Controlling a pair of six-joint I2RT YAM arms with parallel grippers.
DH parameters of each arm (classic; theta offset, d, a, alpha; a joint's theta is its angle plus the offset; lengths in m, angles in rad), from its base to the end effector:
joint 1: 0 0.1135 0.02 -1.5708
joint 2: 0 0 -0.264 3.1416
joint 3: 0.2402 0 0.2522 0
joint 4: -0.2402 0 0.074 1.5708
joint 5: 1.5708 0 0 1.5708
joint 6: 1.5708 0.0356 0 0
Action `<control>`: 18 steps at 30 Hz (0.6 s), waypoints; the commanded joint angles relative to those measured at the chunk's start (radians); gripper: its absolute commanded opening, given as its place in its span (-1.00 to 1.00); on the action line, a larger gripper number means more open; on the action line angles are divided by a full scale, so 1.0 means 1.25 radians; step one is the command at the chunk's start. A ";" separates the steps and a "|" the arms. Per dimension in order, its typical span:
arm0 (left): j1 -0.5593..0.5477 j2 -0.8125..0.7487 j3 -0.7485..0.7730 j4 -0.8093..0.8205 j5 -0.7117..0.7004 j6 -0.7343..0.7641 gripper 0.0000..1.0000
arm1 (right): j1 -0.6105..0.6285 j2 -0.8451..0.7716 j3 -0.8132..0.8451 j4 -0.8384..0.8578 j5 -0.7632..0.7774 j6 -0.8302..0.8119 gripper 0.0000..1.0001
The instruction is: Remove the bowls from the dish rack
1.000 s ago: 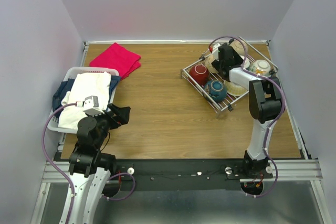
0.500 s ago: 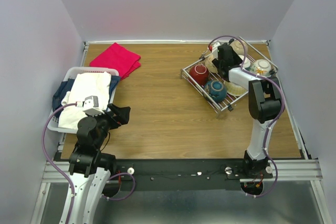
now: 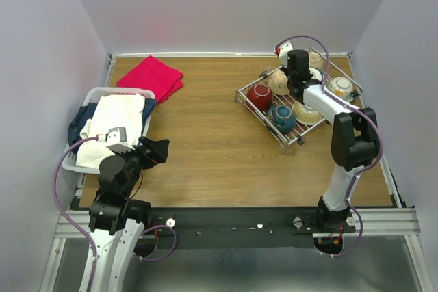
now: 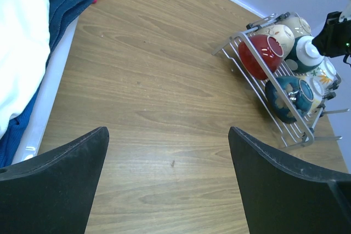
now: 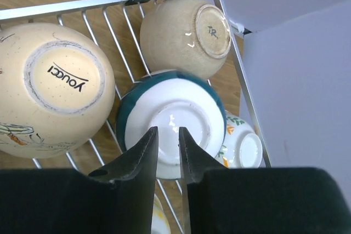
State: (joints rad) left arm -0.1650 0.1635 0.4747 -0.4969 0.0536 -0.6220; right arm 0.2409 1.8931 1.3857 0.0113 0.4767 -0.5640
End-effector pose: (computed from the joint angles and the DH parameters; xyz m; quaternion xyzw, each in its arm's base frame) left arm 0.0806 -0.0154 0.2684 -0.1576 0.7532 -0.2638 0.5816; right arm 0.4310 0.0891 0.2470 -0.2158 0.8154 -0.2802 0.4583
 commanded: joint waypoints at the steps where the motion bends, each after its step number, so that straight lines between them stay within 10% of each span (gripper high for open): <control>1: -0.002 -0.015 0.007 0.006 -0.012 -0.003 0.98 | 0.000 0.001 0.003 -0.064 -0.017 0.033 -0.25; 11: -0.002 -0.024 0.006 0.008 -0.009 -0.003 0.98 | -0.033 -0.043 0.041 -0.089 -0.030 0.153 0.30; 18: -0.002 -0.023 0.004 0.010 -0.007 -0.002 0.98 | -0.130 -0.106 0.056 -0.143 -0.130 0.493 0.58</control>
State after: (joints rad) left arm -0.1650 0.1455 0.4747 -0.4965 0.0536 -0.6220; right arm 0.1658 1.8557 1.4288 -0.1177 0.4000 -0.2852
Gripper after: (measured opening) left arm 0.990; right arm 0.703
